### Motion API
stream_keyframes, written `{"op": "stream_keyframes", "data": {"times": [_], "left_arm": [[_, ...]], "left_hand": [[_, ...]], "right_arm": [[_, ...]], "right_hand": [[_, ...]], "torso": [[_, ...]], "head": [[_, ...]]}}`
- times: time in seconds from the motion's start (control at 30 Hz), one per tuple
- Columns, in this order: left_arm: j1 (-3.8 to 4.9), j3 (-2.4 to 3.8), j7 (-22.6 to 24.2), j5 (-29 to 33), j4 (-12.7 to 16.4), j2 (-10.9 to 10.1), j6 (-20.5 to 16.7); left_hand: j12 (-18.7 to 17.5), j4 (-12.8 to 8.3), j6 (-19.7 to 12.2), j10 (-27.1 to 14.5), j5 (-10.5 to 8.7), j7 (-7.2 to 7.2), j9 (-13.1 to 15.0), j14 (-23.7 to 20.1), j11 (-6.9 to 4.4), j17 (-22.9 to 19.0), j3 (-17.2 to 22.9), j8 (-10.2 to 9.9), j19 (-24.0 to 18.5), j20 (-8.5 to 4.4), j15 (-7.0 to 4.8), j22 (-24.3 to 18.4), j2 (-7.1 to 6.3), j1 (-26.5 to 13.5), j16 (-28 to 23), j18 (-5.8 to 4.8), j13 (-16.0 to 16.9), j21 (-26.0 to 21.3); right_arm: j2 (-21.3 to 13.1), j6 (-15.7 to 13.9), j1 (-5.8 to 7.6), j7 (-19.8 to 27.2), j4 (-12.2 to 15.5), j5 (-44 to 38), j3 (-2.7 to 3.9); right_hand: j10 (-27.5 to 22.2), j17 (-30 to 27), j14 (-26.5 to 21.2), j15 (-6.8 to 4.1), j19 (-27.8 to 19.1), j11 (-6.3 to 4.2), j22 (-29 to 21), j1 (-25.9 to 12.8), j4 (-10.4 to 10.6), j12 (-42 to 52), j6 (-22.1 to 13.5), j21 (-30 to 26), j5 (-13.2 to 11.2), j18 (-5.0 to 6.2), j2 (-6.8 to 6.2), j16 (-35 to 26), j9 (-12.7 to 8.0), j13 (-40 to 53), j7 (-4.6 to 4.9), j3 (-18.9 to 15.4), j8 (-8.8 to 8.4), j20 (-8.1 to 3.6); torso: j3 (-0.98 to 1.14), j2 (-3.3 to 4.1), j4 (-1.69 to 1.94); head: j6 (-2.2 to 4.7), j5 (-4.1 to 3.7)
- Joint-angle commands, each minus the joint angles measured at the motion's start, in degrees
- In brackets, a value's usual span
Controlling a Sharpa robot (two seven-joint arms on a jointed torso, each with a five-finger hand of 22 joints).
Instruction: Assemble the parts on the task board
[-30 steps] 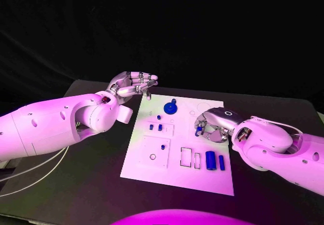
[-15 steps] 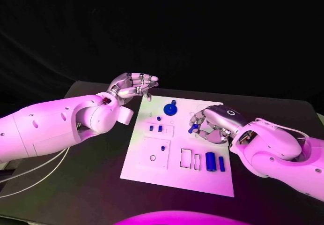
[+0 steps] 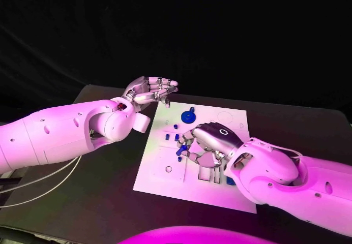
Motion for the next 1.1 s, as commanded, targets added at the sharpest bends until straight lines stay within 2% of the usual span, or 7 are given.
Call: {"op": "stream_keyframes", "data": {"times": [0.03,0.3,0.47,0.8,1.1], "left_arm": [[0.04,0.03,0.4,0.2,0.0,0.3,1.0],[0.05,0.03,0.3,0.2,0.0,0.7,0.9],[0.05,0.03,0.3,0.2,0.0,0.8,1.0],[0.05,0.02,0.2,0.2,0.0,0.7,1.0],[0.05,0.02,0.2,0.2,0.0,0.7,1.0]], "left_hand": [[0.1,0.0,0.1,-0.4,0.23,0.32,-0.1,-0.3,-0.12,-0.1,0.5,-0.3,-0.3,-0.13,0.04,-0.1,-0.52,0.0,0.3,0.39,0.0,-0.3],[0.1,-0.1,0.1,-0.4,0.23,0.33,-0.1,-0.3,-0.11,-0.1,0.5,-0.3,-0.3,-0.12,0.04,-0.1,-0.50,0.0,0.3,0.39,-0.1,-0.3],[0.1,-0.1,0.1,-0.4,0.23,0.33,-0.1,-0.3,-0.11,-0.1,0.5,-0.3,-0.3,-0.12,0.04,-0.1,-0.50,0.0,0.3,0.39,-0.1,-0.3],[0.1,-0.1,0.1,-0.4,0.23,0.33,-0.1,-0.3,-0.11,-0.1,0.5,-0.3,-0.3,-0.12,0.04,-0.1,-0.50,0.0,0.3,0.39,-0.1,-0.3],[0.1,-0.1,0.1,-0.4,0.21,0.33,-0.1,-0.3,-0.11,-0.2,0.6,-0.3,-0.3,-0.11,0.05,-0.1,-0.51,-0.1,0.3,0.39,-0.1,-0.3]], "right_arm": [[2.1,0.1,-1.07,2.0,-1.6,0.0,-0.21],[6.3,1.0,-3.51,2.9,-5.4,-0.2,-0.65],[7.7,2.1,-4.30,2.9,-6.9,-0.4,-0.81],[8.6,5.2,-4.77,1.8,-8.9,-1.9,-0.95],[8.9,7.0,-4.82,1.5,-9.3,-2.3,-1.00]], "right_hand": [[0.0,0.2,3.0,-0.42,2.5,-0.16,10.3,0.0,0.0,-0.4,0.5,-0.1,0.4,-1.10,-0.37,0.0,2.1,0.0,0.06,0.3,1.45,-0.36],[0.0,0.2,3.0,-0.40,2.5,-0.13,10.2,0.0,-0.1,-0.4,0.5,-0.2,0.5,-1.08,-0.38,0.0,2.2,0.0,0.10,0.4,1.49,-0.35],[0.0,0.2,3.0,-0.40,2.5,-0.13,10.2,0.0,-0.1,-0.4,0.5,-0.2,0.5,-1.08,-0.38,0.0,2.2,0.0,0.10,0.4,1.49,-0.35],[0.1,0.2,3.0,-0.39,2.5,-0.11,10.2,-0.1,-0.2,-0.5,0.4,-0.2,0.6,-1.08,-0.40,0.0,2.2,0.1,0.13,0.4,1.51,-0.34],[0.1,0.0,3.0,-0.36,2.5,-0.07,10.3,-0.2,-0.2,-0.5,0.4,-0.2,0.6,-1.09,-0.42,-0.1,2.3,0.1,0.17,0.5,1.53,-0.33]], "torso": [[-0.01,0.04,0.07],[0.04,0.14,0.01],[0.08,0.13,0.03],[0.12,0.09,-0.07],[0.07,0.11,0.03]], "head": [[0.00,0.32],[-0.14,1.02],[-0.30,1.21],[-0.51,1.34],[-0.65,1.28]]}}
